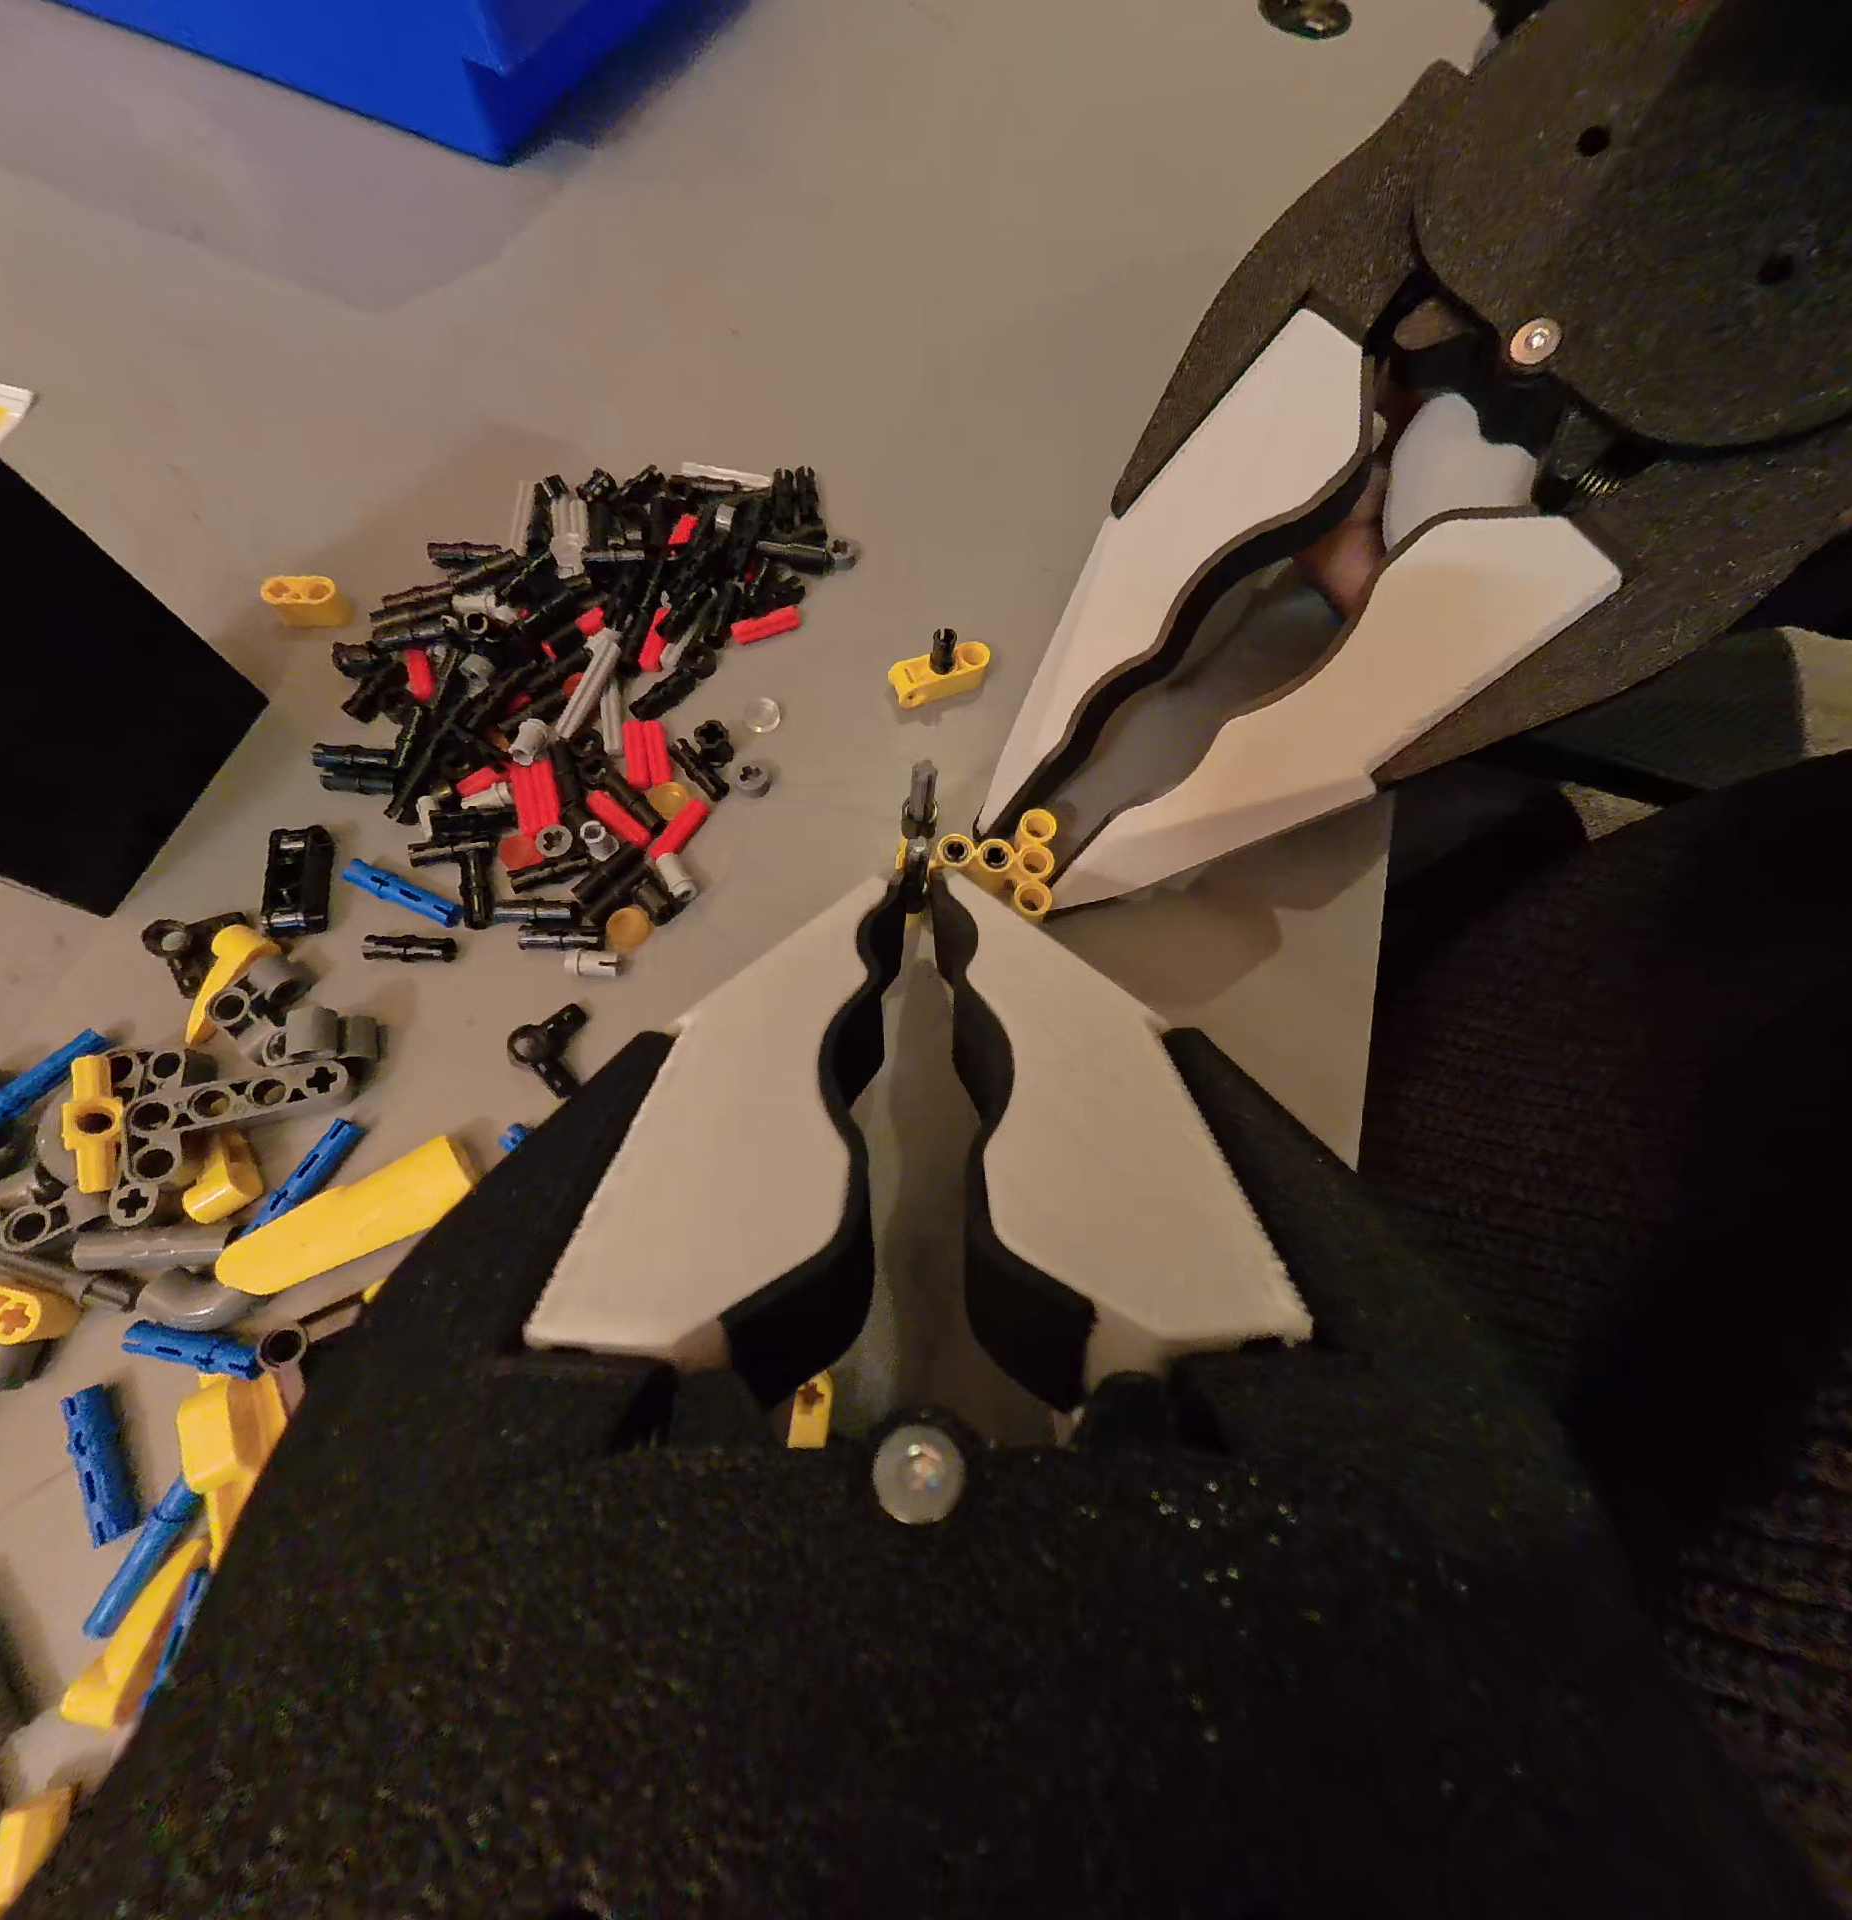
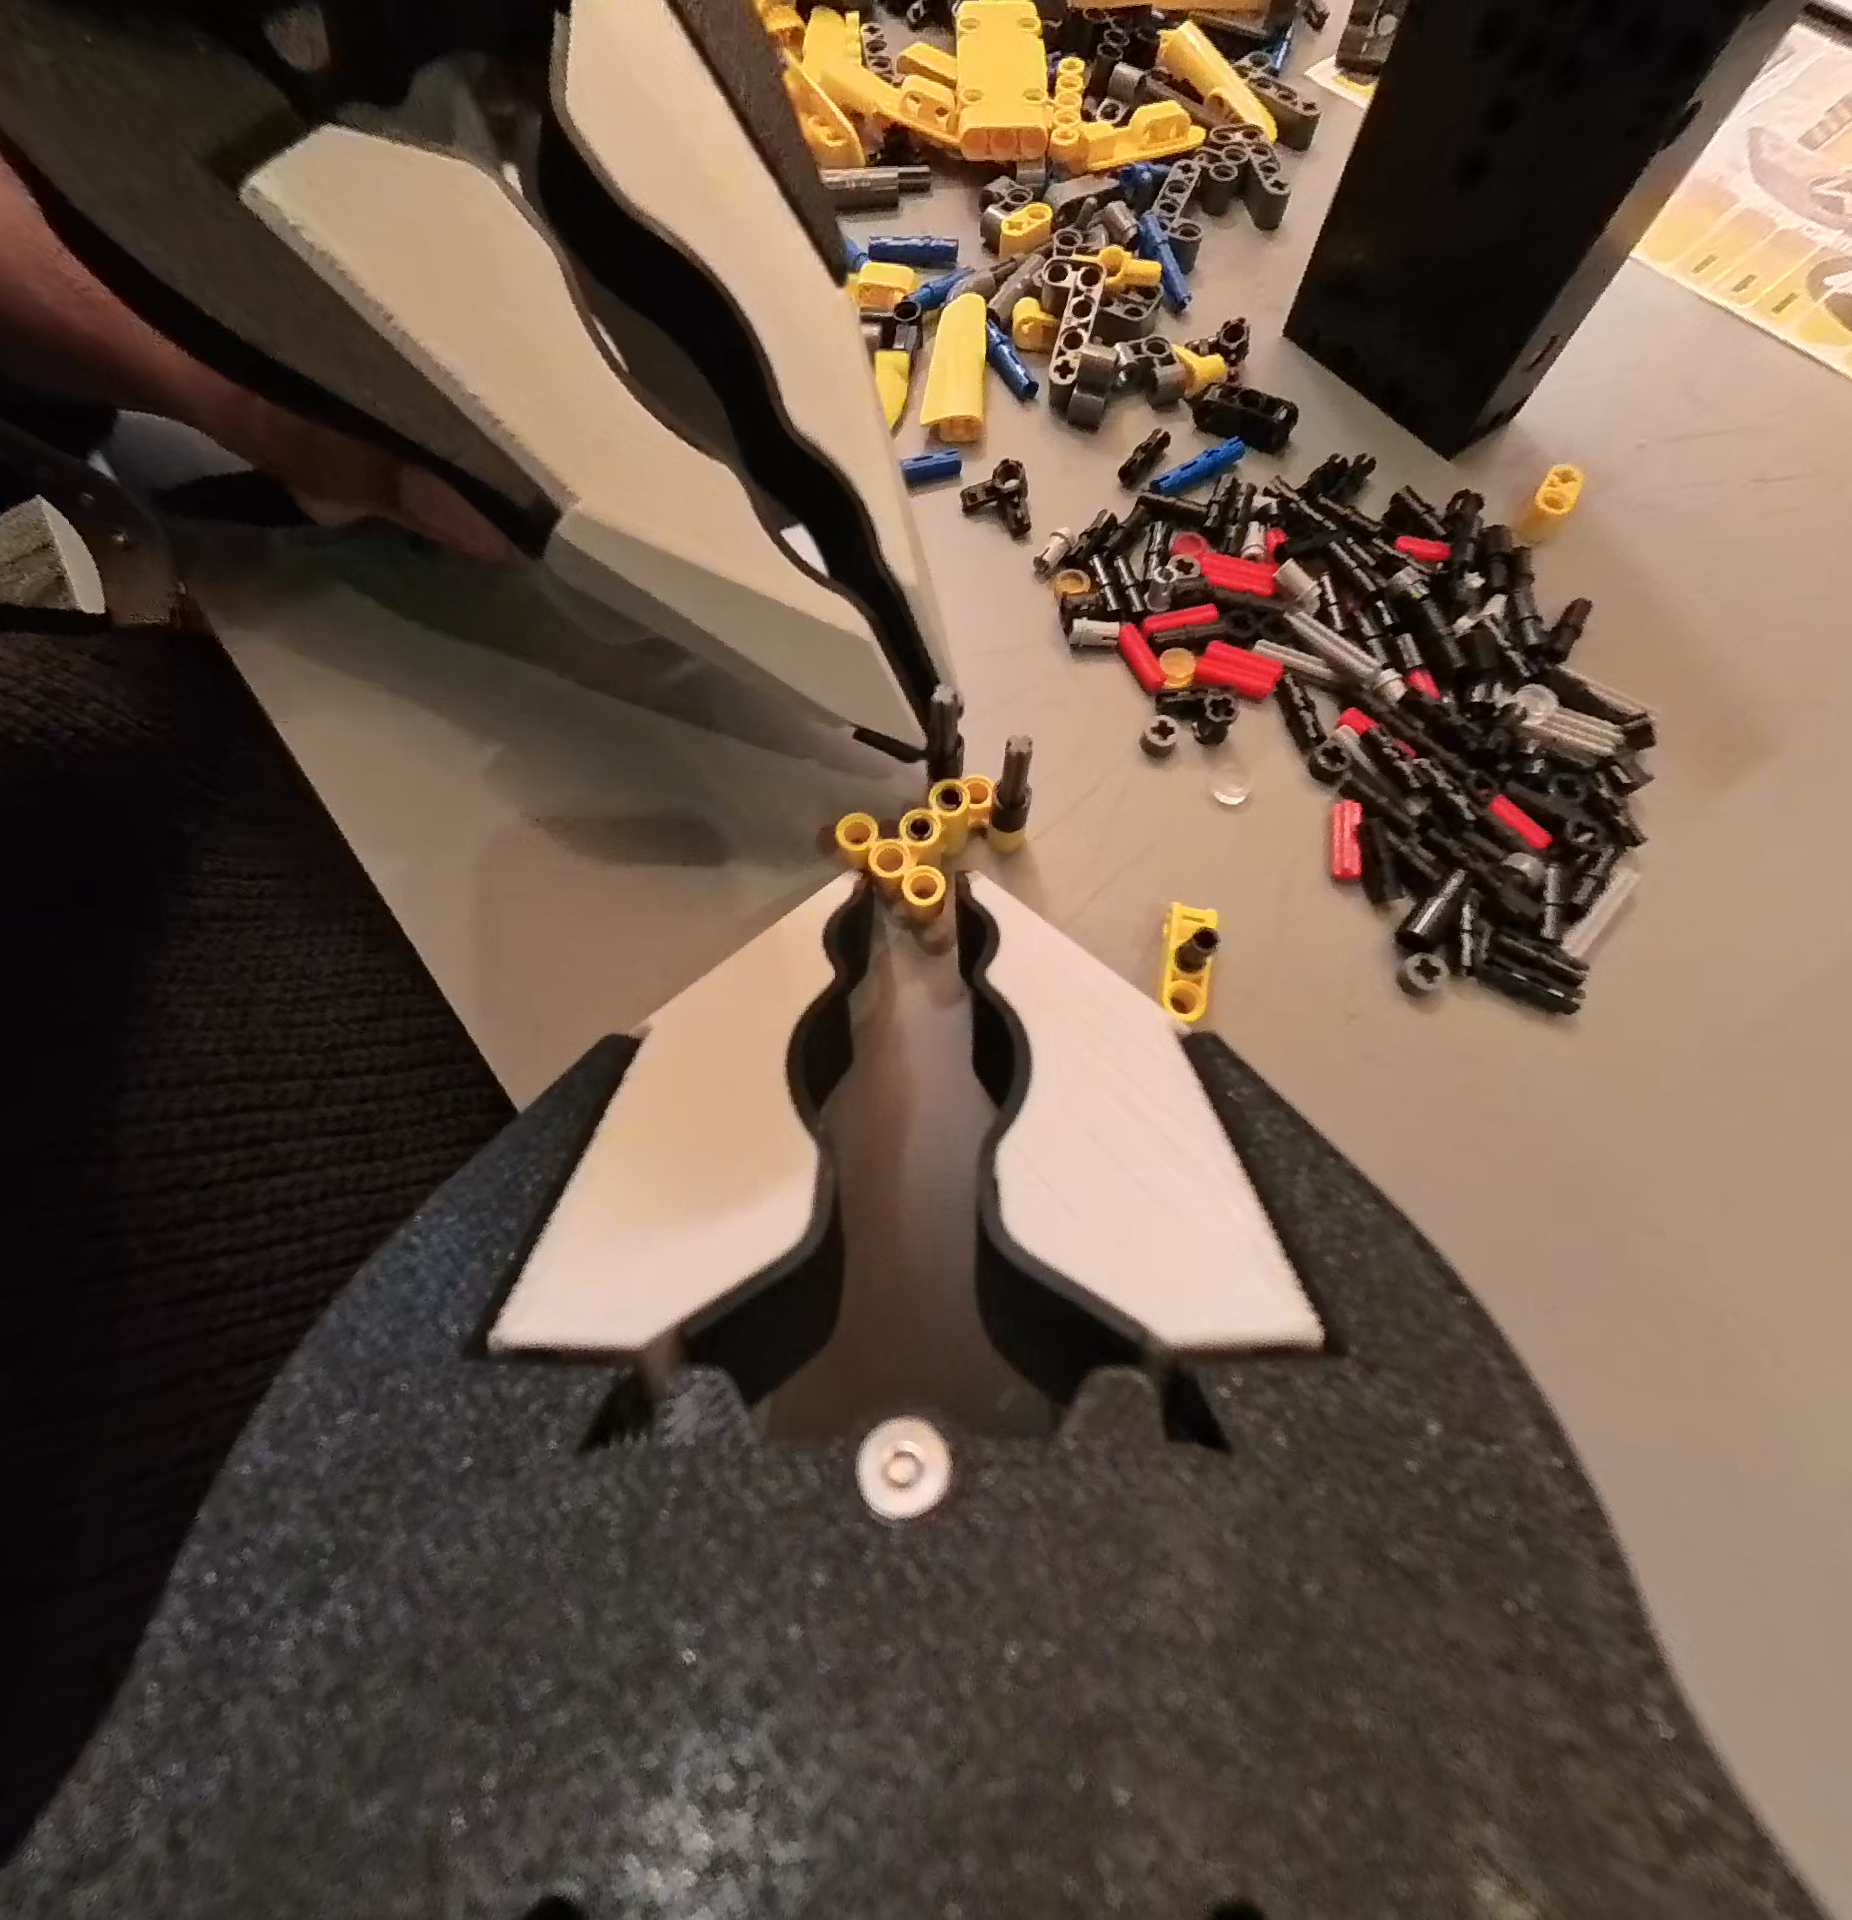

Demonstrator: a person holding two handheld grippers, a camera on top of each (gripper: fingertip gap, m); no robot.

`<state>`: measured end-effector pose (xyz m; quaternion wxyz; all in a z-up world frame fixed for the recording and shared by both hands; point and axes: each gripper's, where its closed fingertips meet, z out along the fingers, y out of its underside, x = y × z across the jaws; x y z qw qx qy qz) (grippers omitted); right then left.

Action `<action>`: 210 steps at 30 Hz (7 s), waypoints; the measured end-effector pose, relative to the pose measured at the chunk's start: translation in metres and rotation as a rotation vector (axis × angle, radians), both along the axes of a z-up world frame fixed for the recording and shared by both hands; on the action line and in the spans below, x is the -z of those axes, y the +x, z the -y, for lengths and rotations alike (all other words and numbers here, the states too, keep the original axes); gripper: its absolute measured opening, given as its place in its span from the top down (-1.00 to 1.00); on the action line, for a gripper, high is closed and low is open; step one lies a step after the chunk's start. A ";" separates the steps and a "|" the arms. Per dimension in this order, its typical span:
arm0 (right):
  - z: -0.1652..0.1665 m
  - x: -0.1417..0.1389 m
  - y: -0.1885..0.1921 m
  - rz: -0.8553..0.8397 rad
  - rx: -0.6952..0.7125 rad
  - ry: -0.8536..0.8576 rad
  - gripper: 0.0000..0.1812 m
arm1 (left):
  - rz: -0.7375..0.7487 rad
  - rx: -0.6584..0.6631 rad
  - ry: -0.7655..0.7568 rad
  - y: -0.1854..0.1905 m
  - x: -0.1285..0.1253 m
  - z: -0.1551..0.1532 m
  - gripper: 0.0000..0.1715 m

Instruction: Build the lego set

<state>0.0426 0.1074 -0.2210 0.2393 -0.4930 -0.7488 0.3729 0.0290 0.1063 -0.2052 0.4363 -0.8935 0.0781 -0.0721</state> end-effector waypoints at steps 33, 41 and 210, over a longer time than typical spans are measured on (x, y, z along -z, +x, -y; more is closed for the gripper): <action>-0.001 -0.002 0.000 -0.014 0.004 -0.004 0.85 | 0.096 -0.039 0.010 -0.001 -0.004 0.005 0.94; 0.001 -0.004 0.001 -0.029 -0.009 -0.015 0.84 | 0.091 -0.032 0.001 0.000 -0.003 0.005 0.94; 0.007 -0.099 -0.010 -0.191 -0.122 -0.435 0.70 | 0.577 -0.042 0.388 -0.003 -0.086 0.021 0.93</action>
